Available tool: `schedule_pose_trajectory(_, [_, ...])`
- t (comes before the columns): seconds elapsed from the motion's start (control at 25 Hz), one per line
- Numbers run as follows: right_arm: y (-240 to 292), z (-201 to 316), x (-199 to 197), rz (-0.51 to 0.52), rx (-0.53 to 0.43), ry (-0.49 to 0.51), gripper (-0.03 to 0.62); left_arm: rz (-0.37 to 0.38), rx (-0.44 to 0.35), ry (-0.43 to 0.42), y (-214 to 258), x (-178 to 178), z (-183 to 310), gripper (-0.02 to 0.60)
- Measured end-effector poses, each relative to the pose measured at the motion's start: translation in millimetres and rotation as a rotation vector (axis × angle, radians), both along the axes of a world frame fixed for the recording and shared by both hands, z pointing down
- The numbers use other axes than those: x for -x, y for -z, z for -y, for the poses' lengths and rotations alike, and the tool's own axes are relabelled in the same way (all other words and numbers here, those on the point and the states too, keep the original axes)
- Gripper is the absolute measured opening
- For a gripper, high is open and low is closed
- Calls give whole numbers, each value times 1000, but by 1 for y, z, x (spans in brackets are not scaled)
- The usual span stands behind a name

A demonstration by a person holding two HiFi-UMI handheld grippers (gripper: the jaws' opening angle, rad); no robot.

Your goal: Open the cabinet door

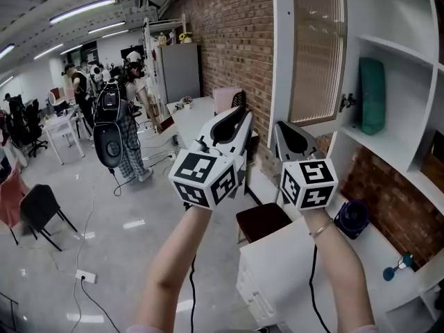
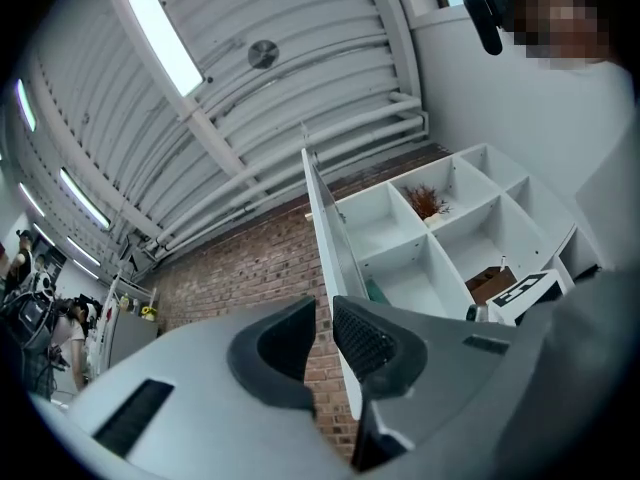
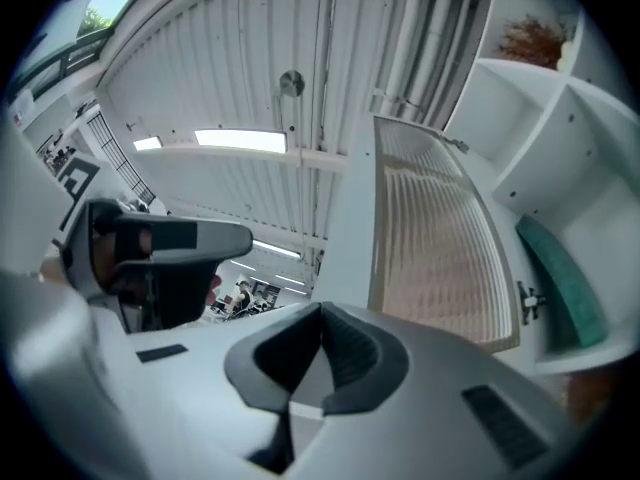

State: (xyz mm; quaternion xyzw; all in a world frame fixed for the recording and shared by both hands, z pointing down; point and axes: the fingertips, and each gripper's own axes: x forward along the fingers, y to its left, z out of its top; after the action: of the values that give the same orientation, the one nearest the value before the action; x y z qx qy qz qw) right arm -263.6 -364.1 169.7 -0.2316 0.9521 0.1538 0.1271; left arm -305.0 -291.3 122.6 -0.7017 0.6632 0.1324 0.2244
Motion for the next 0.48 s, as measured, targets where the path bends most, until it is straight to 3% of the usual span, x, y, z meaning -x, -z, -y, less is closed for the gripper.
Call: schedule_pose_trajectory(0.48, [-96, -18, -61, -6, 232, 4, -8, -44, 149, -5, -103, -15, -1, 11])
